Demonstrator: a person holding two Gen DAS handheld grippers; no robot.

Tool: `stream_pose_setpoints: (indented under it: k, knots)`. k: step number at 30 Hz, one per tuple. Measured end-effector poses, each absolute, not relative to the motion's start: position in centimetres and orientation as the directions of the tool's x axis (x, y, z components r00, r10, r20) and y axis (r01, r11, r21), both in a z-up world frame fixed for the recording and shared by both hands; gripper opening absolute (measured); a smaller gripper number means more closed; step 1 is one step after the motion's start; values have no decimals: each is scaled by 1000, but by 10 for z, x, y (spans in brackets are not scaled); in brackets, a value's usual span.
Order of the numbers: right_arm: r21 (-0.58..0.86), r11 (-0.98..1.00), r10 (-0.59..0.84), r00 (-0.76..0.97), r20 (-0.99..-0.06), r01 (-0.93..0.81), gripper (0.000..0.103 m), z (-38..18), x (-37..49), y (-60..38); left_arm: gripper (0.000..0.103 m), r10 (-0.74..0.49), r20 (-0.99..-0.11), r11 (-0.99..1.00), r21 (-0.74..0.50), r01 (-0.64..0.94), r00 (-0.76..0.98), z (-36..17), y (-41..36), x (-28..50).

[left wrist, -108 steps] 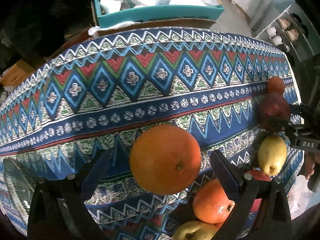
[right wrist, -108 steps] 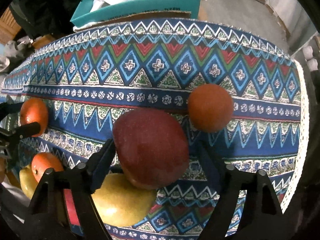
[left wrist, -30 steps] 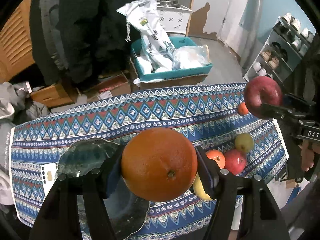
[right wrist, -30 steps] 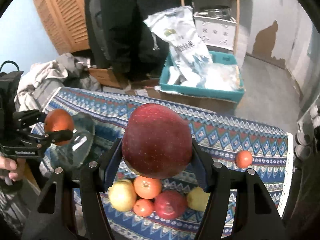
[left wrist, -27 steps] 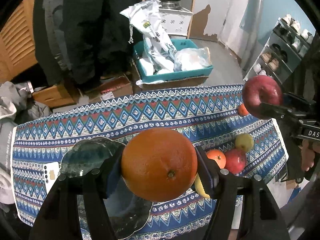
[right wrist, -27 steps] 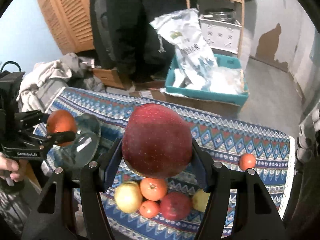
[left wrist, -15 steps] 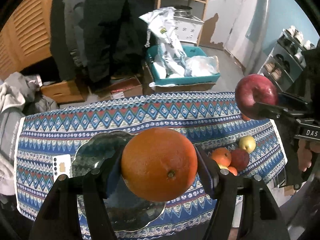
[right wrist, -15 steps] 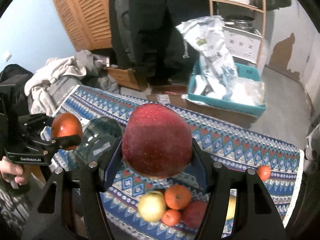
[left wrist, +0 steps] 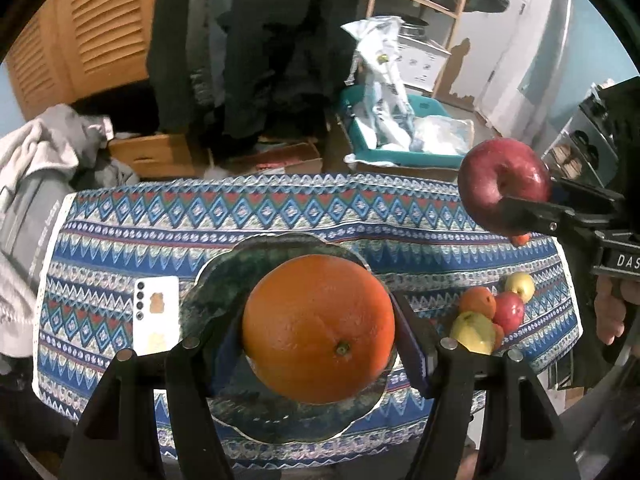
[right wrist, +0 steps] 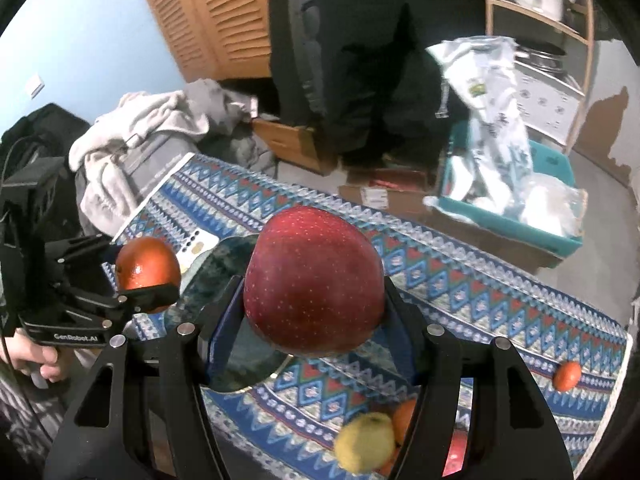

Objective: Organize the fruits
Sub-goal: 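Lift the orange with the left tool while the right tool lifts the apple toward the bowl, then lower the orange into the glass bowl and open the left tool while the right tool releases the apple there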

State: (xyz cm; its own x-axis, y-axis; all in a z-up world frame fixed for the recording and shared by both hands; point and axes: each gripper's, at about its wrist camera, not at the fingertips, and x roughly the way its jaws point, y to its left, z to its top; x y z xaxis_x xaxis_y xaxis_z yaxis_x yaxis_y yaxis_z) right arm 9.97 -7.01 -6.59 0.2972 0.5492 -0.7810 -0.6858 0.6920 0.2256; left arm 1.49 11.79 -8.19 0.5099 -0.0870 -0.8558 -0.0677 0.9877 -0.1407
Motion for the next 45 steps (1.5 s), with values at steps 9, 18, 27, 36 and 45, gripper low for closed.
stream_pose_setpoints:
  k: [9, 18, 27, 36, 45]
  knots:
    - [257, 646, 558, 216, -801, -718, 65, -86, 96, -23, 69, -70, -873, 981, -147, -123, 483, -101, 149, 7]
    - [267, 632, 532, 157, -832, -728, 65, -115, 94, 8, 69, -58, -904, 975, -142, -168, 423, -134, 169, 1]
    - [244, 629, 469, 111, -876, -738, 65, -157, 89, 24, 69, -96, -931, 961, -179, -211, 353, -175, 178, 2]
    - [235, 612, 419, 57, -906, -755, 65, -187, 77, 30, 69, -90, -957, 965, -153, -214, 276, -204, 169, -2]
    - [226, 615, 377, 29, -926, -755, 65, -208, 73, 27, 69, -93, -974, 966, -138, -218, 204, -225, 161, -6]
